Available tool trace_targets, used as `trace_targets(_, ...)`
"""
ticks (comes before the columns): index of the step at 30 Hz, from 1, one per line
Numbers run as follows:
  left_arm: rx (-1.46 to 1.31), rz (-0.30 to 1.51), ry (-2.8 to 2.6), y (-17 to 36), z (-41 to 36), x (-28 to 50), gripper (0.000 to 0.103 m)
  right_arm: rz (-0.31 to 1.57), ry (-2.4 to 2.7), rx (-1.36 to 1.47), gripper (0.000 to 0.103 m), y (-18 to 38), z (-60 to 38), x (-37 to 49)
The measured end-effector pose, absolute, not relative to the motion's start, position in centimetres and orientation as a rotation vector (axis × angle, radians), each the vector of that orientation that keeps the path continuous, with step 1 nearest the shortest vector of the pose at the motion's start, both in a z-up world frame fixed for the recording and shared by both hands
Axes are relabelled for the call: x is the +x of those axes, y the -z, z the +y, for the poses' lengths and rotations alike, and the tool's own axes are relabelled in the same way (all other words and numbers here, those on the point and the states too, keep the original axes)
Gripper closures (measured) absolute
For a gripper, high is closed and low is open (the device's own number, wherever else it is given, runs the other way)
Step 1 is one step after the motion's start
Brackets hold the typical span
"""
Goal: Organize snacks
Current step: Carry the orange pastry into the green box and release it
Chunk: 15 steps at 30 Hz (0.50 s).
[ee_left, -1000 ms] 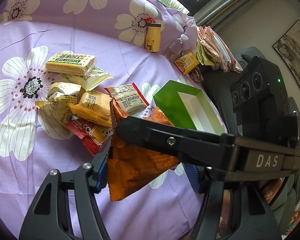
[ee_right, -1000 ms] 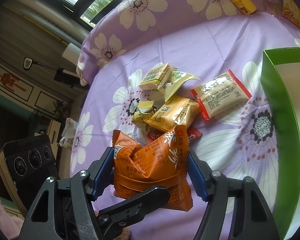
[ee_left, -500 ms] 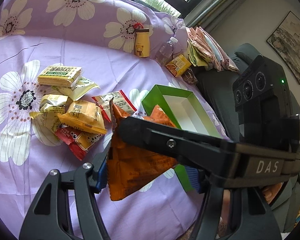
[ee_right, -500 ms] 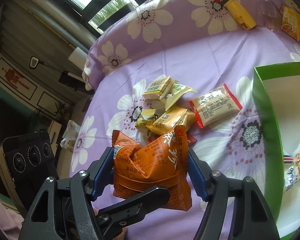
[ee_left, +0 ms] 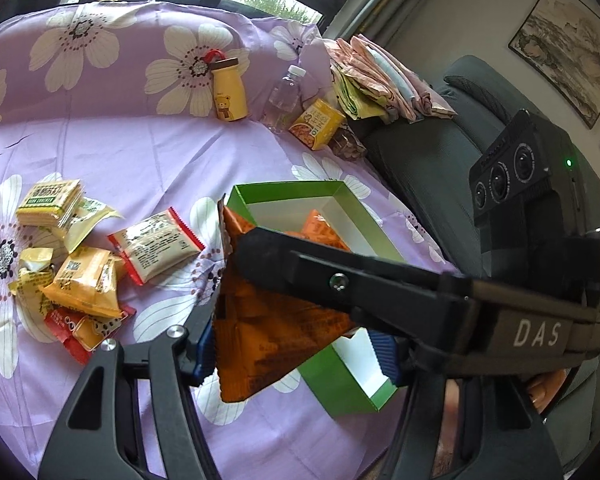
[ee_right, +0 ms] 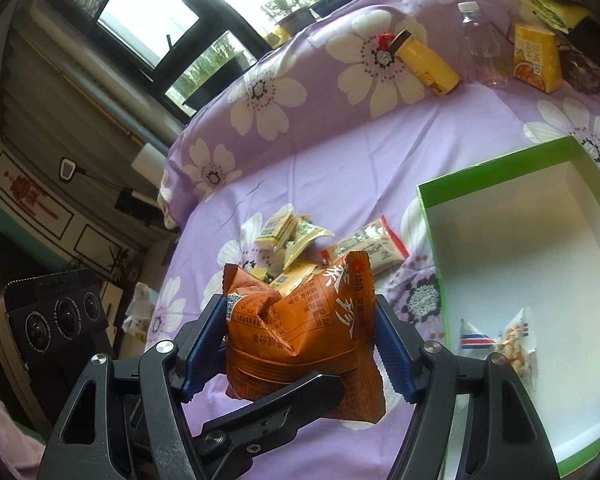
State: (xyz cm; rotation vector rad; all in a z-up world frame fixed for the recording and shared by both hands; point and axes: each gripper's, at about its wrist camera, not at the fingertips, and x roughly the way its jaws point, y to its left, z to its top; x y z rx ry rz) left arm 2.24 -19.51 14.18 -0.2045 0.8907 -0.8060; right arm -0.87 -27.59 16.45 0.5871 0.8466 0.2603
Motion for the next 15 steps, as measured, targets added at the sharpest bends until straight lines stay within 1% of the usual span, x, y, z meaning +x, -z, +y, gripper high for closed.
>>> trace_targets(15, -0.162, 0.907, 0.883, -13.7, -25.4, 2.8, 0.041, 0.803, -0.163, 0.672, 0.030, -15.6, -33.4, -2.2)
